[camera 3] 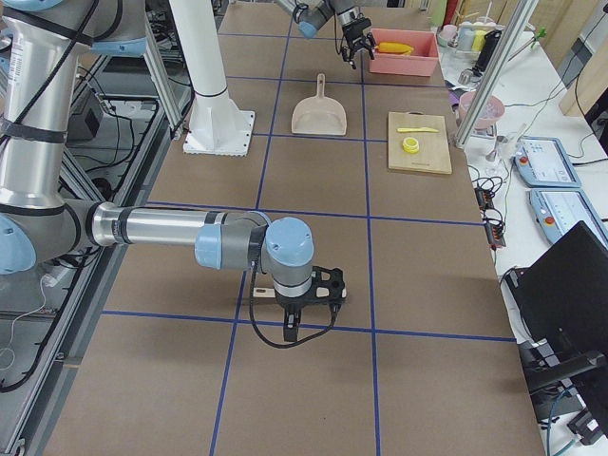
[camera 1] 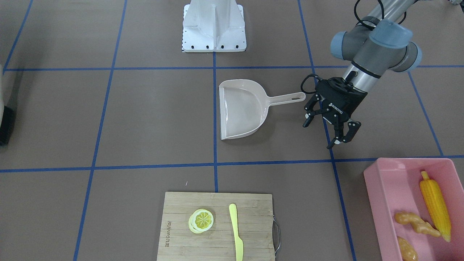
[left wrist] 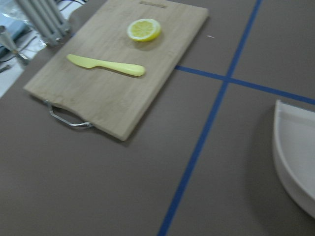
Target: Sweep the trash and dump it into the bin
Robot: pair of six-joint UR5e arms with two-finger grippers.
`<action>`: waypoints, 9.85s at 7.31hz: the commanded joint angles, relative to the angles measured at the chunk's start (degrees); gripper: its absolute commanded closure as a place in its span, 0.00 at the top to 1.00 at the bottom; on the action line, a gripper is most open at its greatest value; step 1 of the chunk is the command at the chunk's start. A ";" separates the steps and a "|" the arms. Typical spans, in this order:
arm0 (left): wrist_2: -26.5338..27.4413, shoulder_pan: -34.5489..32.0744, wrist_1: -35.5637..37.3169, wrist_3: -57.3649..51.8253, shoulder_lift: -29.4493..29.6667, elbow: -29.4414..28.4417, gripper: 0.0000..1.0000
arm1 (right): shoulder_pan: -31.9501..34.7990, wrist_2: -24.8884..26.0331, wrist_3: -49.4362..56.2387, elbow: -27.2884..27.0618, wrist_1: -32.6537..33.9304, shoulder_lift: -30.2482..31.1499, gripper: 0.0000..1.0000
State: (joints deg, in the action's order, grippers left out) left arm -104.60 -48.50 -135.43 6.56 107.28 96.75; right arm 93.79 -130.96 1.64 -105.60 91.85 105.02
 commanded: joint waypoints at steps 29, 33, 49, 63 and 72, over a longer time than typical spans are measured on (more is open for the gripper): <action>-26.53 -46.16 52.99 -19.66 -23.79 3.80 0.98 | -0.18 -3.60 0.03 0.22 0.09 -2.54 1.00; -26.79 -46.16 52.90 -19.57 -23.79 4.33 0.98 | -0.18 -3.60 0.03 0.22 0.09 -2.62 1.00; -31.98 -46.16 53.16 -19.40 -23.35 3.71 0.98 | -0.62 -1.32 0.82 0.39 0.09 -2.62 1.00; -31.98 -46.16 53.16 -19.40 -23.35 3.89 0.98 | -0.71 -1.58 0.47 0.04 0.09 -2.80 1.00; -31.98 -46.07 53.25 -19.40 -23.17 3.89 0.98 | -0.71 -1.76 0.21 0.22 0.09 -2.71 1.00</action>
